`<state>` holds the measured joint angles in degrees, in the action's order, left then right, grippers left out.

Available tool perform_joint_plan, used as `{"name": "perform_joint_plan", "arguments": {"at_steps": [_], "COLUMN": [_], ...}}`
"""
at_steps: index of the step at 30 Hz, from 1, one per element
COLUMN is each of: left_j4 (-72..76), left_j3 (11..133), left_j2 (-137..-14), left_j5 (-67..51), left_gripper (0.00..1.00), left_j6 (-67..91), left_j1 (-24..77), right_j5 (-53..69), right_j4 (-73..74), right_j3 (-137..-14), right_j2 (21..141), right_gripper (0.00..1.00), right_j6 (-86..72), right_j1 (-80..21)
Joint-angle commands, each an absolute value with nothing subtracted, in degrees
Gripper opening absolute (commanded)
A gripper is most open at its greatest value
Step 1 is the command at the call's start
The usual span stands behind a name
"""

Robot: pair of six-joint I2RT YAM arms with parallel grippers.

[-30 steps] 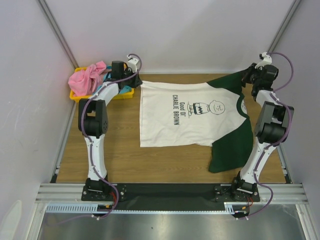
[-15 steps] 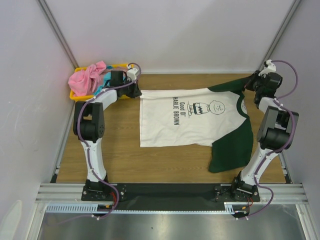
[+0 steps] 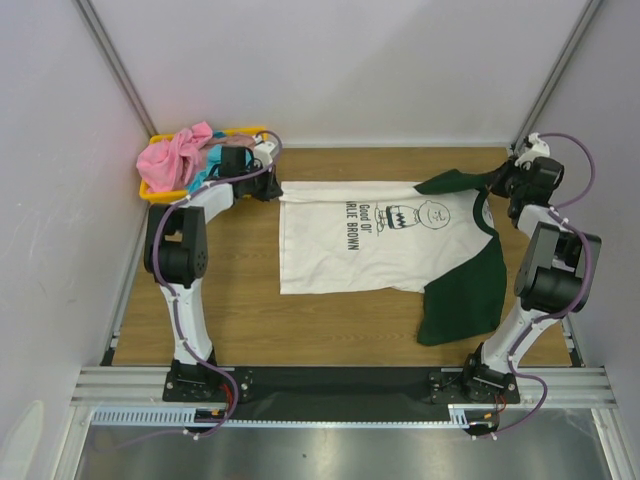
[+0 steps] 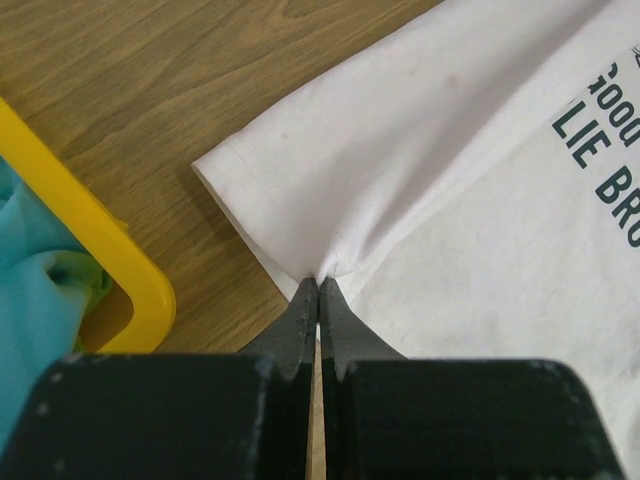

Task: Fold and stack the t-shirts
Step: Fold the tshirt

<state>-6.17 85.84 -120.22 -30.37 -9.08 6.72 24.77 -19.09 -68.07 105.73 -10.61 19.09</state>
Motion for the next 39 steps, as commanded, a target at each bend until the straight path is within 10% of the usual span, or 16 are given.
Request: {"name": "perform_joint_plan", "arguments": {"at_steps": [1, 39], "left_j4": [-5.8, -6.8], "left_j3": [85.2, 76.1], "left_j2": [-115.3, -112.2], "left_j5": [-31.0, -32.0], "left_gripper": [0.0, 0.0], "left_j6": [-10.4, -12.0], "left_j1": [6.2, 6.2], "right_j5": [22.9, 19.0], "right_j4": [-19.2, -13.4], "right_j3": [-66.3, -57.0], "right_j2": [102.1, 98.9], "right_gripper": [0.0, 0.0], "right_j6": [-8.3, -3.2], "right_j1": [19.6, 22.0]}}
